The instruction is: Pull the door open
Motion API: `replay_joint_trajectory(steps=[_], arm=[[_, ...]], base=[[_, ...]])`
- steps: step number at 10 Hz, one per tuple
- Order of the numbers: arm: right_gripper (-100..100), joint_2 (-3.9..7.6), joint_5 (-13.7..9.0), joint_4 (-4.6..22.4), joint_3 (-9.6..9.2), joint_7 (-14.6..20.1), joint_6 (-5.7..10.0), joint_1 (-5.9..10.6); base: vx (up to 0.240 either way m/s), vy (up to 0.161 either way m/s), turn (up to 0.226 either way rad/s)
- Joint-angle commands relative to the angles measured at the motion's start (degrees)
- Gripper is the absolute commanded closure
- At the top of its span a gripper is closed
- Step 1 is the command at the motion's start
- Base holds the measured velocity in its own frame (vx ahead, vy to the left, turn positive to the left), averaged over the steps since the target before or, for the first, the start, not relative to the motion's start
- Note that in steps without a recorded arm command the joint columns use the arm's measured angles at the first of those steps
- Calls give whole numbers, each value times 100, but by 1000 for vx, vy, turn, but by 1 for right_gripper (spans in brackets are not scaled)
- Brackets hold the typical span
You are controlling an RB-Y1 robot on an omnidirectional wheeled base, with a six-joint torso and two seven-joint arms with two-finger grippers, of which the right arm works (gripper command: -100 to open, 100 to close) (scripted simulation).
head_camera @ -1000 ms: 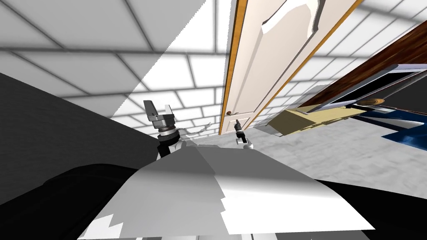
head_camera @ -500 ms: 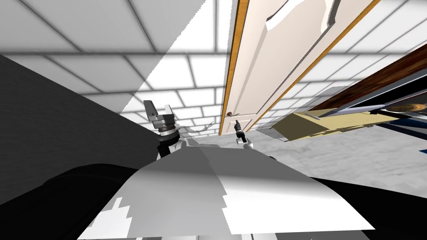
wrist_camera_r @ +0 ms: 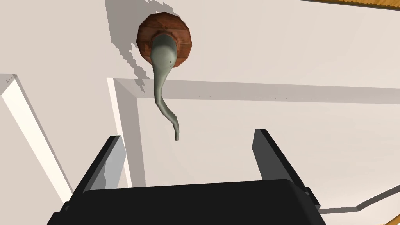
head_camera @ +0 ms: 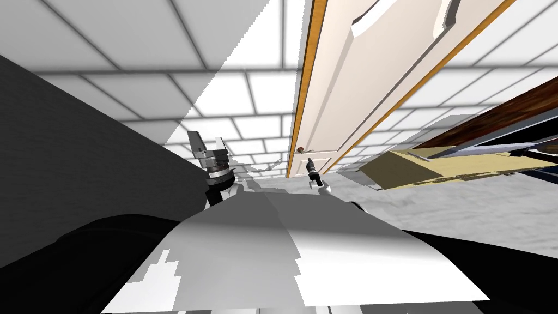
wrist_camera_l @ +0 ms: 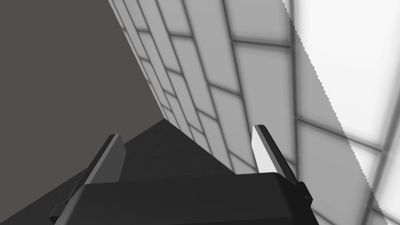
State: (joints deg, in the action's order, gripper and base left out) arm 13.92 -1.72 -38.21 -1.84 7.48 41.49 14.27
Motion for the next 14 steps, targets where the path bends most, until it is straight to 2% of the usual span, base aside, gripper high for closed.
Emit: replay_joint_trajectory(steps=[1,3,7,8,9,10,14], arm=[[-100,18,8,189,-10,31,30,88],[-100,45,20,434,-25,75,61,206],[-100,80,34,750,-45,131,101,357],[-100,81,32,702,-43,126,88,337],[-100,213,-7,767,4,222,182,267],[-100,213,-7,767,4,222,182,267],[-100,689,-149,940,175,556,490,-19]], base=[[18,-87,97],[7,-99,120],[10,-81,82],[2,-31,15],[105,43,175],[138,53,66],[186,78,166]])
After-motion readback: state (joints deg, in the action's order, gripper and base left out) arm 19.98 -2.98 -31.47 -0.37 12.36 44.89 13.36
